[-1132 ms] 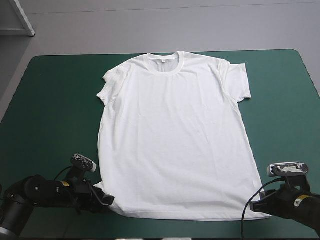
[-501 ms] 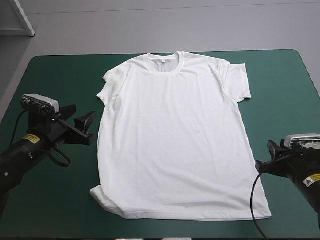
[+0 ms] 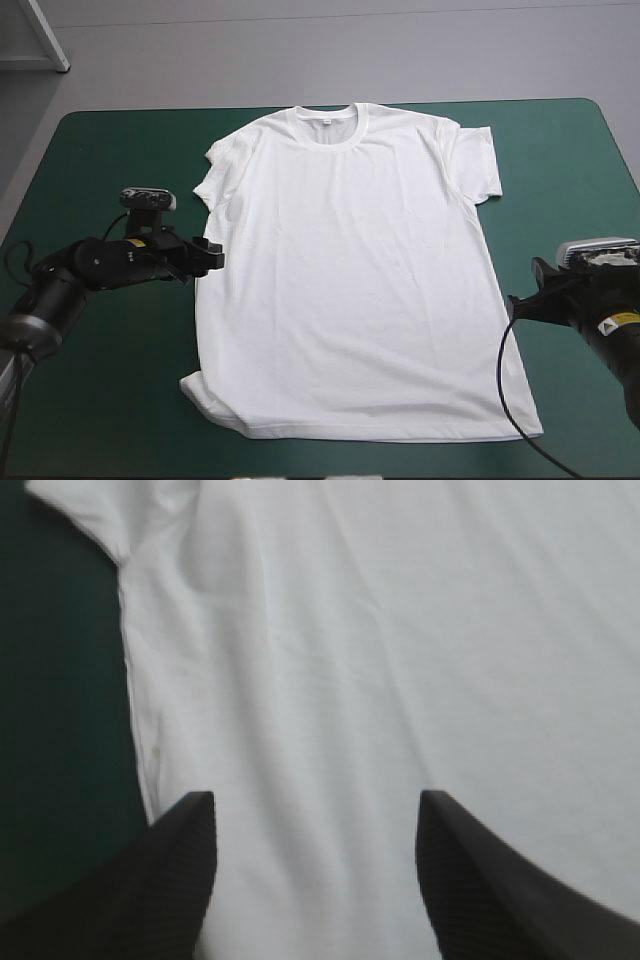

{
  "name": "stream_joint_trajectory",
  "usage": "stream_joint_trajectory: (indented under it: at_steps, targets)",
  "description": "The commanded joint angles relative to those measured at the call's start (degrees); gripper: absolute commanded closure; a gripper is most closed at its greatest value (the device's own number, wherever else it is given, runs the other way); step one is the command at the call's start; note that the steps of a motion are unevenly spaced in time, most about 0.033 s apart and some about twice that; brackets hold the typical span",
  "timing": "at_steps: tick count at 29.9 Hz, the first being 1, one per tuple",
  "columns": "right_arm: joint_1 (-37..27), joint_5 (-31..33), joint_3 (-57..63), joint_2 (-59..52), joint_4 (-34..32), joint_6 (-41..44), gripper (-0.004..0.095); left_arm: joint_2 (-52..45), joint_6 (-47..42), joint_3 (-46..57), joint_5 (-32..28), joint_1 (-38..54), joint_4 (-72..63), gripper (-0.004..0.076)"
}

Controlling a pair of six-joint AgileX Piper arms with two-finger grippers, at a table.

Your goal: Fold the cloth

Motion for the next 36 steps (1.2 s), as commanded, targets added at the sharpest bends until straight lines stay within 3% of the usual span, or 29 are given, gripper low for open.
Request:
stream_joint_trajectory:
  at_steps: [1, 14, 27, 36]
  targets:
    - [-0.44, -4.02, -3.39, 4.30, 0.93, -1.00, 0.0472, 4.00, 0.59, -4.26, -2.82, -0.12, -3.45, 0.0297]
    - [-0.44, -4.81, -5.01, 9.69, 3.24, -2.94, 0.0446, 14.68, -1.08, -15.26, -4.81, 4.82, -3.63, 0.0297]
    - [-0.44, -5.96, -5.01, 9.97, 3.52, -2.94, 0.0472, 23.63, 0.83, -15.89, -3.90, 6.67, -4.05, 0.0311]
    - [-0.44, -7.24, -5.01, 9.97, 3.52, -2.94, 0.0489, 27.98, 8.36, -16.11, -2.25, 6.67, -9.65, 0.0311]
